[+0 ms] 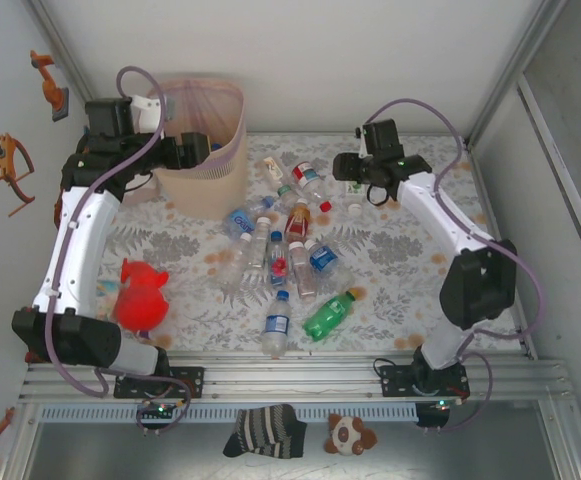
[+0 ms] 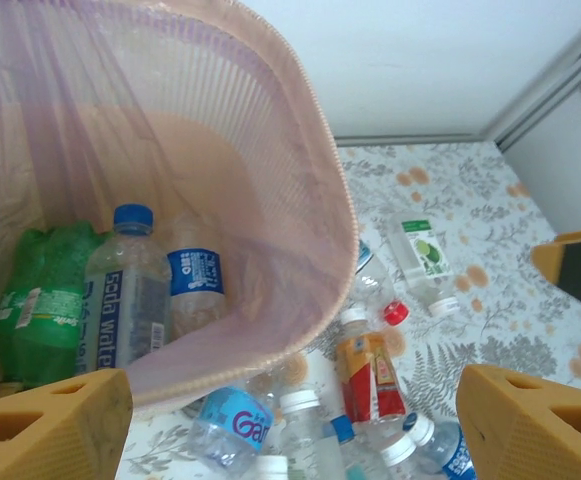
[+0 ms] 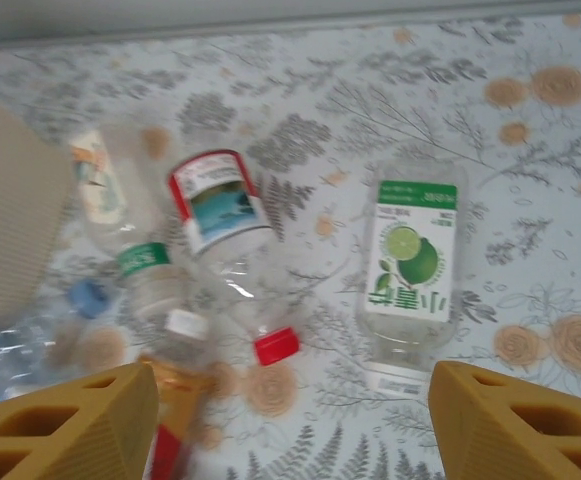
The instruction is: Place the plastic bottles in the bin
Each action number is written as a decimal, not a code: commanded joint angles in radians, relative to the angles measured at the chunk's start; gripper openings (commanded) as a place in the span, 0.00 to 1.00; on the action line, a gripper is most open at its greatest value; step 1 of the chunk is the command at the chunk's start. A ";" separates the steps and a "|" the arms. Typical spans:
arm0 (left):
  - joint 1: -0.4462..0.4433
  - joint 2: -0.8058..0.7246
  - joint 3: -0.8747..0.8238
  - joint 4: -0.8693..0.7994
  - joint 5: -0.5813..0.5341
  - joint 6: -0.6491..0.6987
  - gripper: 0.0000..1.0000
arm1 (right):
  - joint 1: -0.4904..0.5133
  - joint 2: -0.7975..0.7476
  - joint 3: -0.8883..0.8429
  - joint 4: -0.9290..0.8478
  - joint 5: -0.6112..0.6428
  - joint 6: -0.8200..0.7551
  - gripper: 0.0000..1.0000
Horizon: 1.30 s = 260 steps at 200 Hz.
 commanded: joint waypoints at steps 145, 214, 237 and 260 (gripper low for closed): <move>0.006 -0.178 -0.179 0.181 0.057 -0.083 0.86 | -0.061 0.513 0.289 -0.085 0.173 0.078 0.85; 0.006 -0.182 -0.184 0.189 0.059 -0.091 0.86 | -0.070 0.555 0.295 -0.080 0.161 0.066 0.75; 0.006 -0.183 -0.185 0.189 0.061 -0.093 0.86 | -0.070 0.547 0.290 -0.081 0.163 0.062 0.70; 0.006 -0.182 -0.187 0.194 0.063 -0.097 0.86 | -0.070 0.520 0.270 -0.067 0.161 0.058 0.64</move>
